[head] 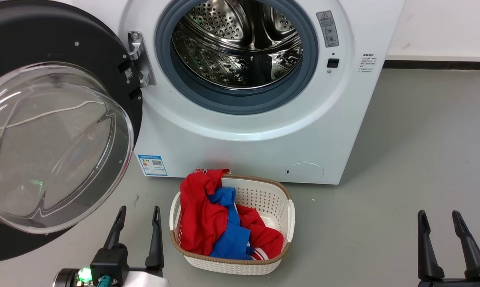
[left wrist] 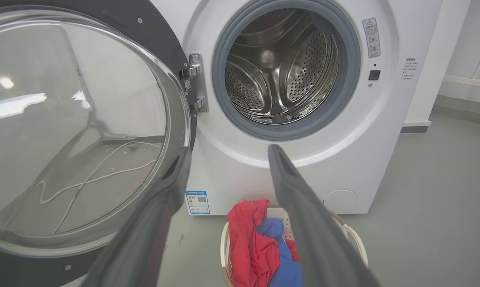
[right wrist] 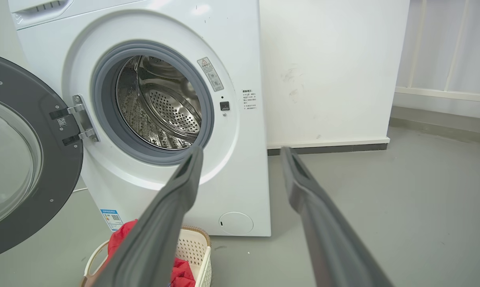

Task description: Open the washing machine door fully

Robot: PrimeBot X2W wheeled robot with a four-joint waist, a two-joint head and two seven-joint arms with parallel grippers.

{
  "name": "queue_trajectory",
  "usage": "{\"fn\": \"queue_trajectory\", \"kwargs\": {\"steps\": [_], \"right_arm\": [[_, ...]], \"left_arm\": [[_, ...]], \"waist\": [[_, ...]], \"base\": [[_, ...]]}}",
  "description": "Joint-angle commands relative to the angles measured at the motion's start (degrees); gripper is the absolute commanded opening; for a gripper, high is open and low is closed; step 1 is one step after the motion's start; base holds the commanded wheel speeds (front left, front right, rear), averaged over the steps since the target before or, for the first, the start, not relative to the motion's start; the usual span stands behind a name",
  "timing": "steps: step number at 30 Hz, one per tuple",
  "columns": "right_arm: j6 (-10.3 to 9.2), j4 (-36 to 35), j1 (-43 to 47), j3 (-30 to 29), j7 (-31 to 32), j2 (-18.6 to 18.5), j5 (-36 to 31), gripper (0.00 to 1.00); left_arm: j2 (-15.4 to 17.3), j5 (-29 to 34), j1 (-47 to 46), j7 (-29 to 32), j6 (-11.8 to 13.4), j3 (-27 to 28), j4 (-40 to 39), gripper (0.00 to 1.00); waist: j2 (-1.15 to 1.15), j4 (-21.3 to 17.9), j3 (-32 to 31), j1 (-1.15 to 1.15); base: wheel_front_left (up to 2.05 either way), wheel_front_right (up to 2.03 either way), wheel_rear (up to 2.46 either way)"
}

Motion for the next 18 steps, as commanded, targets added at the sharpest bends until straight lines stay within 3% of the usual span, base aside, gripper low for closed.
{"fn": "queue_trajectory", "kwargs": {"steps": [1, 18], "right_arm": [[0.01, 0.0, 0.5, 0.1, -0.1, 0.1, 0.4, 1.00], [0.01, 0.5, 0.9, 0.7, -0.1, 0.1, 0.7, 1.00]], "left_arm": [[0.0, -0.1, 0.4, -0.1, -0.1, 0.0, 0.2, 1.00], [-0.1, -0.3, 1.3, -0.1, 0.3, 0.0, 1.8, 1.00]], "waist": [[0.00, -0.1, -0.1, 0.00], [0.00, -0.5, -0.6, 0.00]], "base": [[0.00, 0.00, 0.00], [0.00, 0.00, 0.00]]}}
